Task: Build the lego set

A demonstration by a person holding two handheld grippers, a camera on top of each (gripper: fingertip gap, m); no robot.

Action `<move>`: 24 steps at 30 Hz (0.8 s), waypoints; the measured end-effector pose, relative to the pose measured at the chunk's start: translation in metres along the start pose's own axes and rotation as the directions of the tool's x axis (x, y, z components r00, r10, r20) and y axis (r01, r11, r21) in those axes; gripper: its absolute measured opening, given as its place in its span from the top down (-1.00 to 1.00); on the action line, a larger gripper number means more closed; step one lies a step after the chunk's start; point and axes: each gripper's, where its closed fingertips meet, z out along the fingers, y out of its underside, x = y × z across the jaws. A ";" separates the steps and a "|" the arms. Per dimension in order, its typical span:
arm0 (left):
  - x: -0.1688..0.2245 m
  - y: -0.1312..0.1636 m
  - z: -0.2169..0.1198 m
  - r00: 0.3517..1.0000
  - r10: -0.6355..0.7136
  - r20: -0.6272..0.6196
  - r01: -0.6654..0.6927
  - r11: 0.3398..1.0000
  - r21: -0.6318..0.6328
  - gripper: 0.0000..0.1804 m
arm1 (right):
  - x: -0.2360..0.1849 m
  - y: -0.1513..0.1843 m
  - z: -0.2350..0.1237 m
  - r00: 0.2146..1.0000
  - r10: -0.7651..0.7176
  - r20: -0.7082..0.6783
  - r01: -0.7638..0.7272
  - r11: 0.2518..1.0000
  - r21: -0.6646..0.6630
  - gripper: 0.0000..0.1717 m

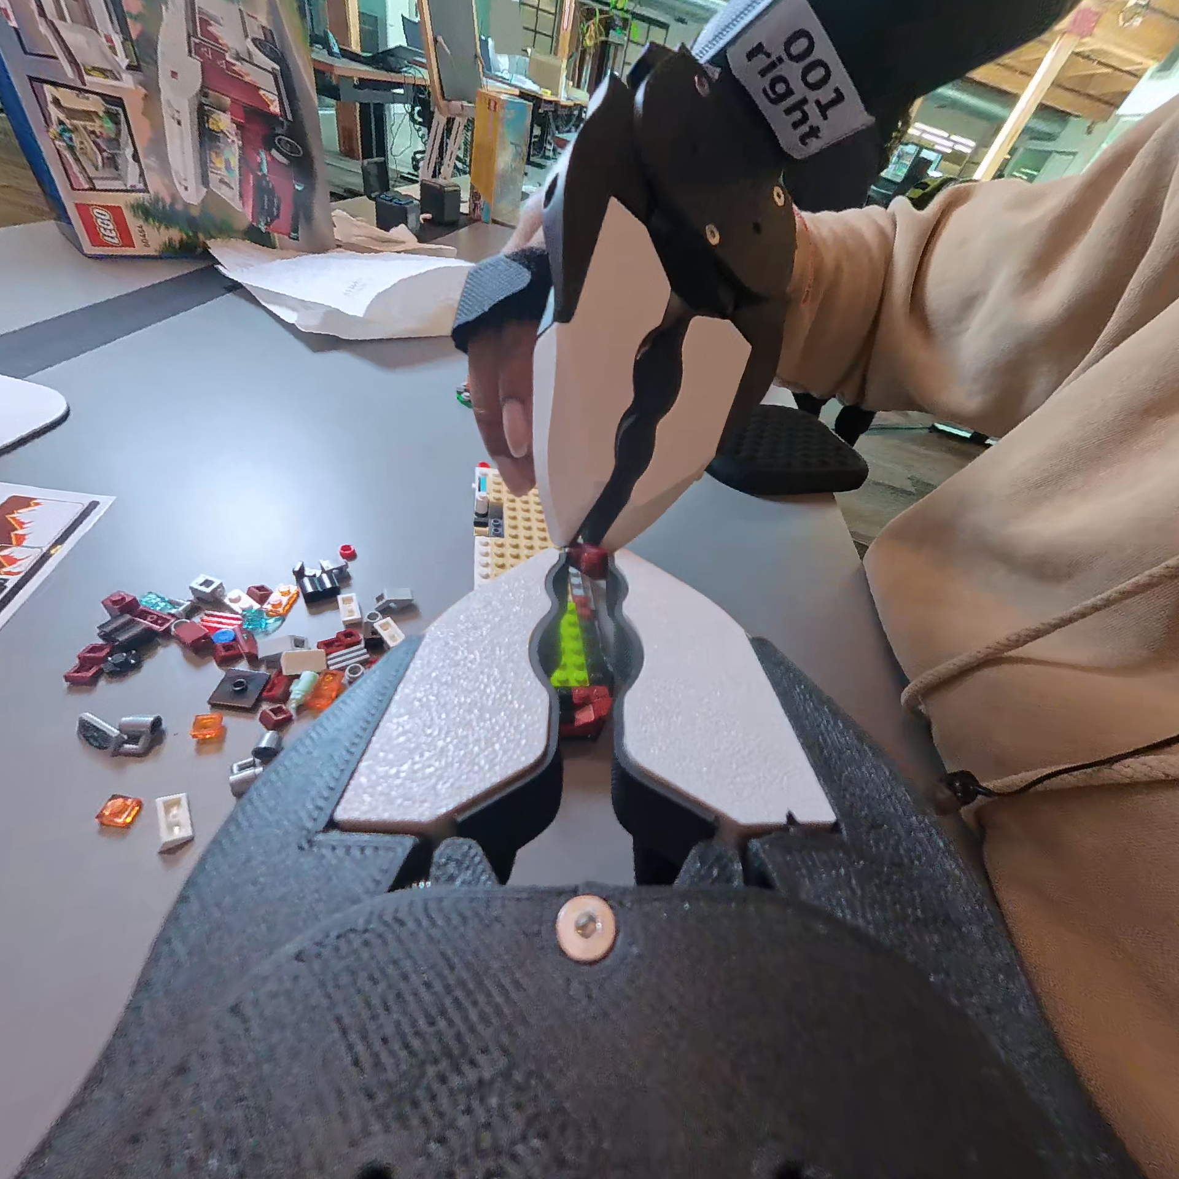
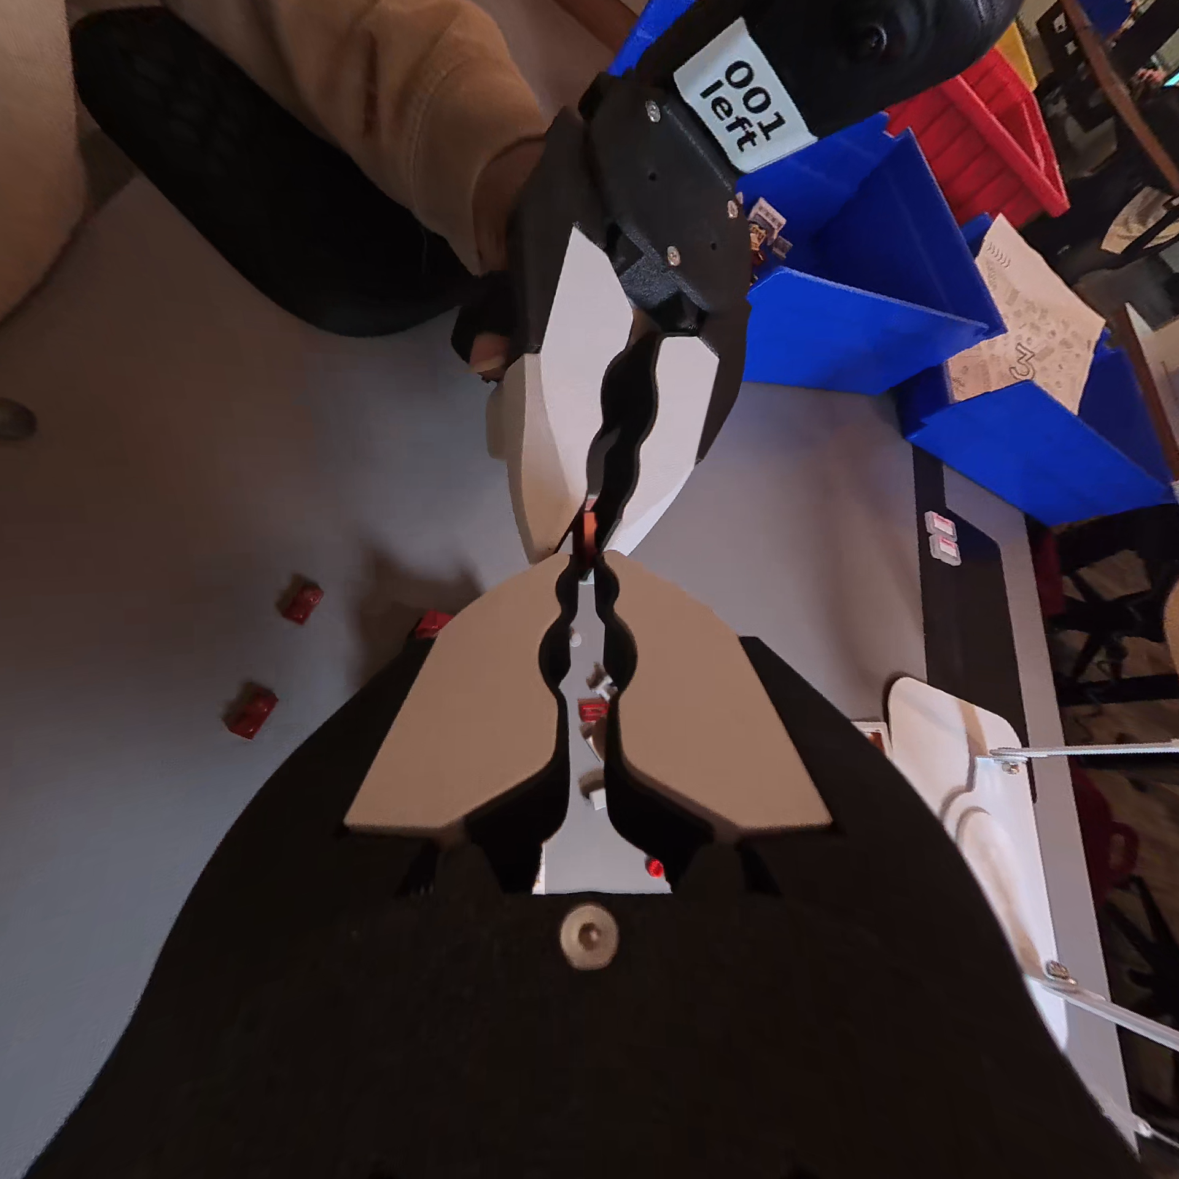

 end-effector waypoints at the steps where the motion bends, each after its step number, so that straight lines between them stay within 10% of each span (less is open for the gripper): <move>1: 0.000 0.000 0.000 1.000 -0.002 -0.001 0.002 1.000 0.002 0.88 | 0.000 0.000 -0.001 1.000 -0.003 -0.014 0.003 1.000 -0.001 0.95; 18: 0.000 0.000 0.004 0.948 -0.310 -0.071 0.312 0.950 0.011 0.91 | -0.007 0.009 -0.008 0.793 -0.510 -0.332 0.383 0.842 -0.379 0.96; 24: 0.010 0.008 0.009 0.997 0.063 0.036 -0.060 0.995 -0.081 0.91 | -0.025 0.011 -0.017 0.981 0.007 -0.194 -0.034 0.990 -0.138 0.84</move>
